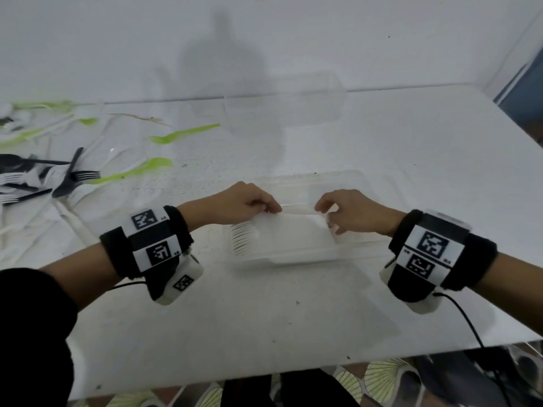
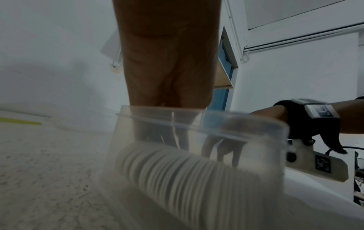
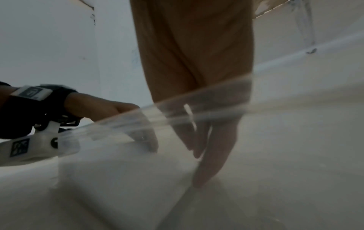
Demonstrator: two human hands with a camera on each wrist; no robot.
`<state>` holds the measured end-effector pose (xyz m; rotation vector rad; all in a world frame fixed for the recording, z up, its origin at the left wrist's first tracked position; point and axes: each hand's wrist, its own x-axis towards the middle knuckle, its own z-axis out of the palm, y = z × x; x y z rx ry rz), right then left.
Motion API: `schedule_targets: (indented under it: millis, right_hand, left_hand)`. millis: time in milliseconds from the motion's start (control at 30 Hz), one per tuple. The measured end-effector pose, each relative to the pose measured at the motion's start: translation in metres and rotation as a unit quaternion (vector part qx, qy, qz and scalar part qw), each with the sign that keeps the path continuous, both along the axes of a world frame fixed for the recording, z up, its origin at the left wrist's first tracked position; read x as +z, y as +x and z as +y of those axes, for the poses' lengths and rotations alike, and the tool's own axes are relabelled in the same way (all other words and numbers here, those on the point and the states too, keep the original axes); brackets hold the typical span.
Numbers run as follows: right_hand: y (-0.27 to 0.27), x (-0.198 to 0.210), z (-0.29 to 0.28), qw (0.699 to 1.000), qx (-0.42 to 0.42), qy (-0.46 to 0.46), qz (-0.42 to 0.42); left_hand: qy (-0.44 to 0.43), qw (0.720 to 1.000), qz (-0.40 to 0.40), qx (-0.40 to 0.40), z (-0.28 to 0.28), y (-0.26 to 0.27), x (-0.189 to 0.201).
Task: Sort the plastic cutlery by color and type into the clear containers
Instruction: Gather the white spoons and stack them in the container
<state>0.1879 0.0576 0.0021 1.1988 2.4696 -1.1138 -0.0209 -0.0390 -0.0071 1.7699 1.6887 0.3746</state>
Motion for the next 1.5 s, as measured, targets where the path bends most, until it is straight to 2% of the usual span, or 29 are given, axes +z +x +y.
schedule_targets:
  millis: [133,267,400,533,700,800,933,1067,1200,1367,1500]
  right_hand:
    - [-0.008,0.000,-0.001,0.988,0.112,0.097,-0.046]
    - [-0.011,0.004,-0.003,0.971,0.143,0.162,-0.105]
    - [-0.018,0.017,-0.009,0.971,0.138,0.193,-0.036]
    - [-0.039,0.032,-0.019,0.968,0.167,0.175,0.063]
    - [-0.096,0.049,-0.053,0.949,0.185,0.164,0.196]
    - [-0.137,0.054,-0.084,0.937,0.209,0.145,0.241]
    - [-0.201,0.057,-0.132,0.920,0.249,0.134,0.270]
    - [-0.270,0.056,-0.183,0.912,0.249,0.117,0.304]
    - [-0.340,0.054,-0.235,0.905,0.257,0.098,0.325]
    - [-0.412,0.045,-0.291,0.894,0.260,0.085,0.353]
    - [-0.463,0.034,-0.322,0.898,0.249,0.077,0.354]
  left_hand:
    - [-0.003,1.000,0.005,0.002,0.001,-0.001,0.003]
    - [0.006,1.000,0.029,0.005,0.000,0.002,0.004]
    - [0.057,0.997,0.032,0.036,-0.010,0.002,0.013]
    - [0.138,0.982,-0.029,0.123,-0.036,-0.007,0.030]
    - [0.193,0.951,-0.046,0.238,-0.090,-0.041,0.040]
    - [0.214,0.928,-0.036,0.301,-0.132,-0.069,0.040]
    - [0.258,0.885,-0.037,0.385,-0.193,-0.112,0.037]
    - [0.267,0.860,0.011,0.435,-0.254,-0.163,0.034]
    - [0.280,0.826,0.022,0.489,-0.311,-0.212,0.030]
    - [0.290,0.785,0.018,0.547,-0.370,-0.268,0.028]
    - [0.290,0.746,-0.004,0.600,-0.403,-0.311,0.027]
